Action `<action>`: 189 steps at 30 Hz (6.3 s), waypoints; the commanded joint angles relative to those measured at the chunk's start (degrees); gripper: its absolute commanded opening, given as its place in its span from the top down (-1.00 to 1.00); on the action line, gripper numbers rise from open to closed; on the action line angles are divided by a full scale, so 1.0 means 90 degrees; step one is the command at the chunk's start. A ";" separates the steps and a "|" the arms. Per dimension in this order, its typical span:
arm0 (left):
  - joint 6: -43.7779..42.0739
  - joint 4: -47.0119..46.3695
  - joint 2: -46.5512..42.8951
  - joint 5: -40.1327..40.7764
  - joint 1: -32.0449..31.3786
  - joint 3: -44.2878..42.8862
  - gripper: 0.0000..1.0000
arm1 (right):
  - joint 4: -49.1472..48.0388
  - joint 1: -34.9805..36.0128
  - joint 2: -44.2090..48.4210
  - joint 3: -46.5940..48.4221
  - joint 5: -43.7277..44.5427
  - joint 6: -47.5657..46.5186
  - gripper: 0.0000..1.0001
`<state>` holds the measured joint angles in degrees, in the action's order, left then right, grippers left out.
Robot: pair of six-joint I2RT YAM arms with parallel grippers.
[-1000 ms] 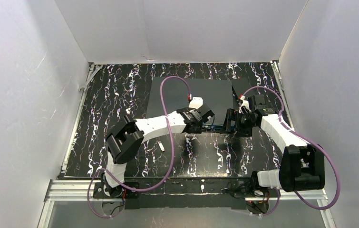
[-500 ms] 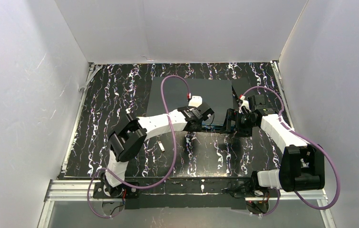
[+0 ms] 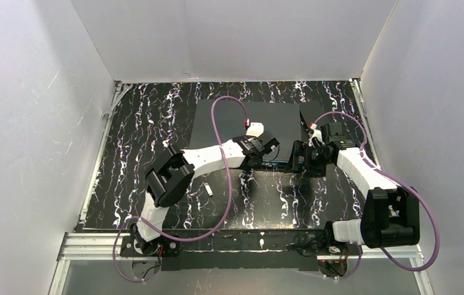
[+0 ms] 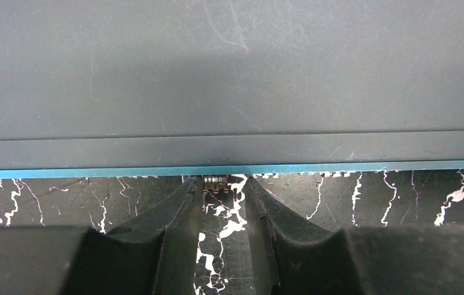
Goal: Pull the plug from the switch port
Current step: Pull the plug from the switch port, then place the plug at the center of the board, then pull the plug from the switch port.
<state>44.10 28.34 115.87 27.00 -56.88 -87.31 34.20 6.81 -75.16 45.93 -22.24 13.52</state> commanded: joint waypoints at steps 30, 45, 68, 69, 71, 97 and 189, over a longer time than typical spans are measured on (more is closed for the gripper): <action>0.0528 -0.0165 -0.0889 -0.0420 0.0098 0.1140 1.00 | -0.0020 -0.0024 0.0001 -0.0023 -0.0039 -0.0067 -0.97; 0.0544 -0.0092 -0.1545 -0.0641 -0.0172 0.1619 1.00 | -0.0064 -0.0024 0.0011 -0.0093 -0.0049 -0.0052 -0.97; 0.1253 0.0638 -0.2417 -0.0372 -0.0398 0.2118 1.00 | -0.0193 -0.0029 -0.0061 -0.0155 -0.0091 -0.0047 -0.97; 0.1349 0.0718 -0.2459 -0.0301 -0.0398 0.2131 1.00 | -0.0196 -0.0025 -0.0079 -0.0153 -0.0092 -0.0047 -0.97; 0.1530 0.0926 -0.2451 -0.0174 -0.0398 0.2100 1.00 | -0.0205 -0.0024 -0.0086 -0.0152 -0.0088 -0.0047 -0.97; 0.2329 0.1849 -0.1546 -0.0794 0.0208 0.1820 1.00 | -0.0176 -0.0024 -0.0098 -0.0164 -0.0091 -0.0057 -0.97; -0.0143 -0.0270 -0.0408 -0.0328 0.0256 0.0883 0.13 | -0.0147 -0.0024 -0.0189 -0.0124 -0.0012 -0.0090 -0.97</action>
<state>43.55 25.30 111.63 21.87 -54.85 -78.70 33.04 6.81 -76.25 45.08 -22.44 13.30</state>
